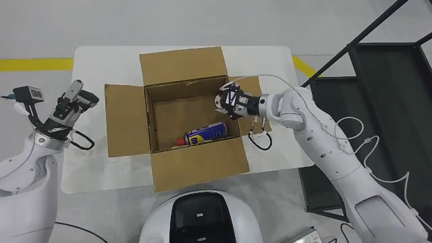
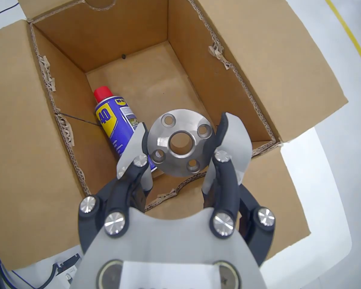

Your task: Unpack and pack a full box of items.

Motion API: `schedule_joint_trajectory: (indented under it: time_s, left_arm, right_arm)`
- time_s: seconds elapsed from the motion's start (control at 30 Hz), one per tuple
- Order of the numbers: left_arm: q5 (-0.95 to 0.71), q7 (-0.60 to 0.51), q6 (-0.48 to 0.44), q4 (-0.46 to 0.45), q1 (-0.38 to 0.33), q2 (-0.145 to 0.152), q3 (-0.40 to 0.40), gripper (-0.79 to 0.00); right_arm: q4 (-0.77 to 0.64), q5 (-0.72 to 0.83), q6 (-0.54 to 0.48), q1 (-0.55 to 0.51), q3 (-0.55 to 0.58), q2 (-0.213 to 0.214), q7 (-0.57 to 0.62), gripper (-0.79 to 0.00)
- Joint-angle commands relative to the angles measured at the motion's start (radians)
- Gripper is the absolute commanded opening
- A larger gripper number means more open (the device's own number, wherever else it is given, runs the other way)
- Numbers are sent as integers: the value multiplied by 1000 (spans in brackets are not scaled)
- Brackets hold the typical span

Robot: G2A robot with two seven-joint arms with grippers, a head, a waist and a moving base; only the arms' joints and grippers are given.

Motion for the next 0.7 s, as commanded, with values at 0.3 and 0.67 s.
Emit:
schedule_joint_trajectory:
  time_s: [0.3, 0.67]
  left_arm:
    - [0, 0, 0, 0, 0, 0, 0, 0]
    - [0, 0, 0, 0, 0, 0, 0, 0]
  right_arm:
    - [13, -8, 31, -8, -7, -1, 16, -785]
    - [197, 24, 12, 279, -267, -96, 105, -785]
